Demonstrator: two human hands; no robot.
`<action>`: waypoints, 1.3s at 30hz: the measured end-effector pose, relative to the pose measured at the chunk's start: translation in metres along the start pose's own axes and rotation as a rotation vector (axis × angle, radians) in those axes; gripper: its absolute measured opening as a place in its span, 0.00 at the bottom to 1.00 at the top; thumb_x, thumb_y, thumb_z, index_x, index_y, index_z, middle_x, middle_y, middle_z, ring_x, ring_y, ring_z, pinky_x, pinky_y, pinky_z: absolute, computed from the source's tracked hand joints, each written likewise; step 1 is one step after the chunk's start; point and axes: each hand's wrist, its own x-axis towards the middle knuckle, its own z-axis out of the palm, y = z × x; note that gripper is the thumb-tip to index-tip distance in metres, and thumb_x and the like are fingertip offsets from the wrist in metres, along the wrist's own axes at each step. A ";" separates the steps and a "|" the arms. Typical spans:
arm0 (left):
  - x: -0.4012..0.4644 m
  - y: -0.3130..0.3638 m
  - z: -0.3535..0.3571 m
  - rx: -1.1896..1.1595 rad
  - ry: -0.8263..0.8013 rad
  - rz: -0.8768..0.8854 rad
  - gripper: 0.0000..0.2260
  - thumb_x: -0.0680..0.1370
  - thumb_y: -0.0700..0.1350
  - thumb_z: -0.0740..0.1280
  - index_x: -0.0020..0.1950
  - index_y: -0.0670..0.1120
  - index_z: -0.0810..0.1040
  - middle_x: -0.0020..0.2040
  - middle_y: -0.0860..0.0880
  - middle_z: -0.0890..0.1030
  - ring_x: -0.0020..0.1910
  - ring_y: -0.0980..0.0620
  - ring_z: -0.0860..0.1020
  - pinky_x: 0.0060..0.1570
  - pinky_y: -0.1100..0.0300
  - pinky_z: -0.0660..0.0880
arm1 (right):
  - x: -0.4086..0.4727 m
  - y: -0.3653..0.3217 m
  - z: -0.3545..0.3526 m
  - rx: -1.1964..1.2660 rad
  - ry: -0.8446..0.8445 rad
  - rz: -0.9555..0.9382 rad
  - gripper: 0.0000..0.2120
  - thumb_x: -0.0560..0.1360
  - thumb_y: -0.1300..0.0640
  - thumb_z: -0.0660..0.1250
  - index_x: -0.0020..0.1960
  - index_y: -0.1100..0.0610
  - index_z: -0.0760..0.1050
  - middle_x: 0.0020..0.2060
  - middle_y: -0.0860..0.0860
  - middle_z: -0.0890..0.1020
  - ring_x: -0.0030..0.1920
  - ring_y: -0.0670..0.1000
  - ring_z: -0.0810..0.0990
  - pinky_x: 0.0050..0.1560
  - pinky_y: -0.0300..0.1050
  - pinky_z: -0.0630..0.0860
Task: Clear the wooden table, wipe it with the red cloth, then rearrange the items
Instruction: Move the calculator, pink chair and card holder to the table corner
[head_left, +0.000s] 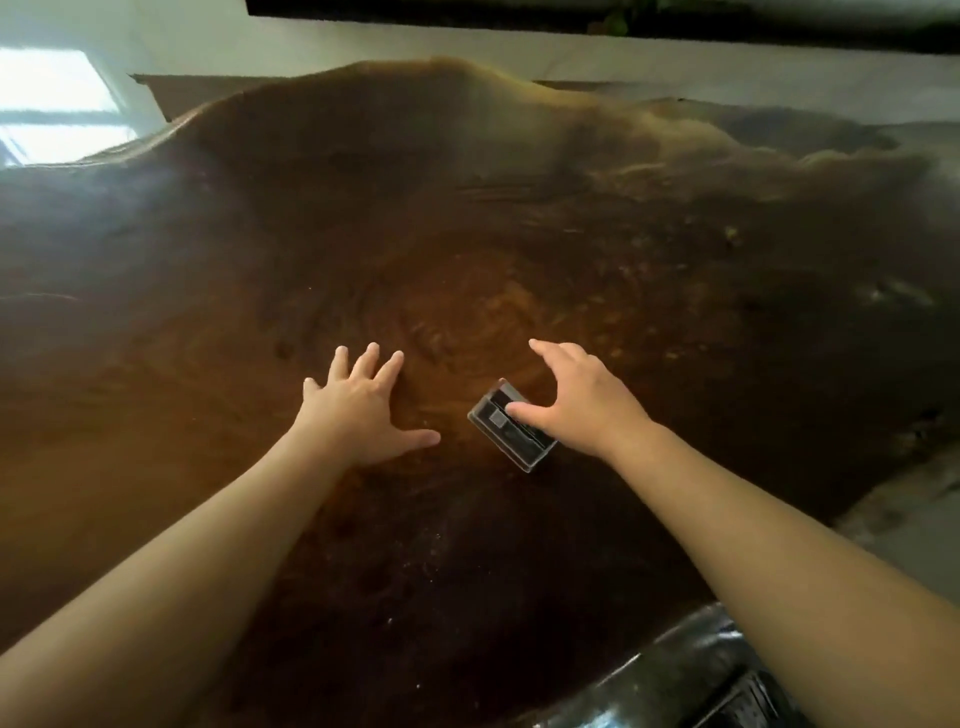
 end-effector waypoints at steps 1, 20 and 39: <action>0.001 0.002 0.004 0.014 -0.011 -0.007 0.57 0.60 0.84 0.56 0.81 0.58 0.42 0.83 0.50 0.45 0.81 0.40 0.43 0.73 0.31 0.54 | -0.003 0.003 0.006 -0.001 -0.015 0.011 0.43 0.70 0.32 0.71 0.78 0.45 0.59 0.74 0.48 0.69 0.72 0.53 0.69 0.62 0.55 0.74; -0.012 -0.040 0.017 0.023 0.028 -0.066 0.59 0.57 0.87 0.48 0.81 0.58 0.42 0.83 0.49 0.42 0.80 0.40 0.41 0.73 0.30 0.52 | -0.002 -0.040 0.018 -0.005 -0.173 -0.070 0.23 0.76 0.52 0.73 0.68 0.46 0.70 0.63 0.49 0.80 0.62 0.53 0.79 0.59 0.53 0.79; -0.129 -0.255 0.023 -0.203 0.154 -0.548 0.62 0.52 0.87 0.43 0.81 0.57 0.41 0.83 0.48 0.46 0.80 0.37 0.45 0.71 0.32 0.59 | 0.069 -0.310 0.044 -0.113 -0.184 -0.513 0.28 0.75 0.60 0.75 0.71 0.48 0.70 0.62 0.51 0.78 0.62 0.53 0.78 0.60 0.49 0.77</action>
